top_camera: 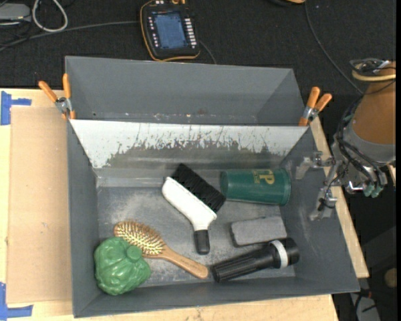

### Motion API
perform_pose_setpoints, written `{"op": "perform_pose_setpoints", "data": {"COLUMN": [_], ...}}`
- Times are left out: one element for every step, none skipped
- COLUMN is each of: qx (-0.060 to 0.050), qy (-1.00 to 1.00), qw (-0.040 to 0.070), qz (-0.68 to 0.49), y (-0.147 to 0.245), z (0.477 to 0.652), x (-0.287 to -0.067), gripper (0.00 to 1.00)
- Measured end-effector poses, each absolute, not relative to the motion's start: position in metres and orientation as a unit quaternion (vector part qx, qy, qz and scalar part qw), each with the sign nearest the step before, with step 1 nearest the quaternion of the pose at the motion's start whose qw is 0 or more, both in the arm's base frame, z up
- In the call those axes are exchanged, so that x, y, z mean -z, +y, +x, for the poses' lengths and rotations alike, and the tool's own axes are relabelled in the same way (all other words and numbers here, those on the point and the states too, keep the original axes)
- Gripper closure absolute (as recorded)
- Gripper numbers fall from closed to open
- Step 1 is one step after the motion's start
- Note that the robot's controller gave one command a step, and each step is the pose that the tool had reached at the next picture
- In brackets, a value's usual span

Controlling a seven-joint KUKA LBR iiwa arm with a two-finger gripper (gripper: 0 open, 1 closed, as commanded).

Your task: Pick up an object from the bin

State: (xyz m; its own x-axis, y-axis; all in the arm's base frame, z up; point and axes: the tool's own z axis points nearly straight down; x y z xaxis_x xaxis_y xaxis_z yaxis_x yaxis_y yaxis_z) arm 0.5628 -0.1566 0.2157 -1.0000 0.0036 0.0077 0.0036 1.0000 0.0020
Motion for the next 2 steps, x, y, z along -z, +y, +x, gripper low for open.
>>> {"op": "perform_pose_setpoints", "data": {"qx": [0.000, 0.000], "qy": [-1.000, -0.997], "qw": [0.000, -0.004], "qz": [0.001, -0.078], "y": [-0.156, -0.125], "z": [0.565, 0.527], "x": [-0.219, -0.083], "gripper": [0.00, 0.00]}}
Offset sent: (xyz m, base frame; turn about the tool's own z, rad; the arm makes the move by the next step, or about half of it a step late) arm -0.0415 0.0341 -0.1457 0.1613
